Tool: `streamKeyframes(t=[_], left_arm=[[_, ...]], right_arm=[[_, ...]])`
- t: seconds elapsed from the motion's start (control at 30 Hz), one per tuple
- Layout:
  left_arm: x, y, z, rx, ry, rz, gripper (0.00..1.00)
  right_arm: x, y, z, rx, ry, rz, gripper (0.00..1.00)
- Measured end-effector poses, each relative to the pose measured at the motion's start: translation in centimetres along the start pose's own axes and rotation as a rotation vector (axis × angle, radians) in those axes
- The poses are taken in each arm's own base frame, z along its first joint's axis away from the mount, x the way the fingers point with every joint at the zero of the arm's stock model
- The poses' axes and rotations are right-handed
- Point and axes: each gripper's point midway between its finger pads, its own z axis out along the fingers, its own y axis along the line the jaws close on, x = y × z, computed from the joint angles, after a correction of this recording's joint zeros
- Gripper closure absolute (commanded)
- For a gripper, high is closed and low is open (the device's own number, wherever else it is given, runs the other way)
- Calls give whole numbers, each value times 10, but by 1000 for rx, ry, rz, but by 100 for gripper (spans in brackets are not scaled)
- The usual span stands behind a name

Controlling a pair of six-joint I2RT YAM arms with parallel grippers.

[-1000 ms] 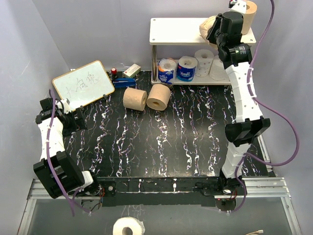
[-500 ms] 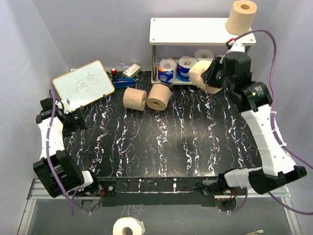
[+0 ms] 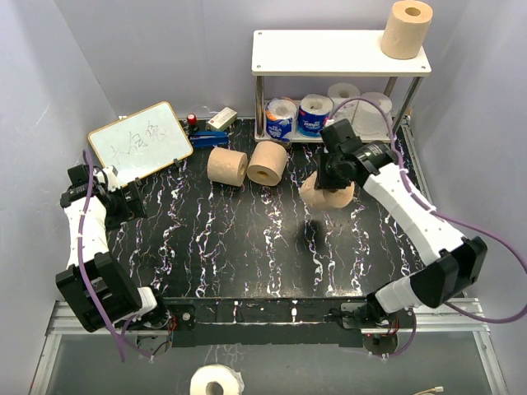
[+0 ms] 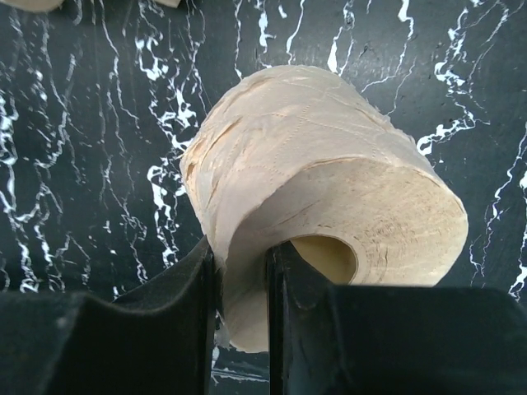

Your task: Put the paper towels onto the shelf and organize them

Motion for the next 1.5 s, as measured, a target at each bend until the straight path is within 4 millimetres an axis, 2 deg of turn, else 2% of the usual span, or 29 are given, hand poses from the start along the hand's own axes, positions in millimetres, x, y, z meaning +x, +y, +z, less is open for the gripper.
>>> streamKeyframes(t=[0.23, 0.3, 0.57, 0.73, 1.0, 1.03, 1.07, 1.2, 1.23, 1.27, 1.5], left_arm=[[0, 0, 0, 0, 0, 0, 7], [0, 0, 0, 0, 0, 0, 7], [0, 0, 0, 0, 1, 0, 7], [0, 0, 0, 1, 2, 0, 7], [0, 0, 1, 1, 3, -1, 7], [0, 0, 1, 0, 3, 0, 7], [0, 0, 1, 1, 3, -1, 7], [1, 0, 1, 1, 7, -2, 7], [1, 0, 2, 1, 8, -2, 7], [1, 0, 2, 1, 11, -2, 7], [1, 1, 3, 1, 12, -3, 7]], right_arm=[[24, 11, 48, 50, 144, -114, 100], [30, 14, 59, 53, 176, -143, 96], [50, 35, 100, 53, 239, -270, 93], [54, 45, 112, 38, 241, -314, 91], [57, 46, 127, 80, 232, -343, 70], [57, 47, 127, 86, 227, -351, 58], [58, 48, 127, 92, 220, -360, 54], [53, 53, 125, 103, 186, -377, 52], [50, 54, 124, 102, 174, -375, 14], [45, 55, 121, 100, 160, -372, 3], [0, 73, 84, 39, -3, -313, 2]])
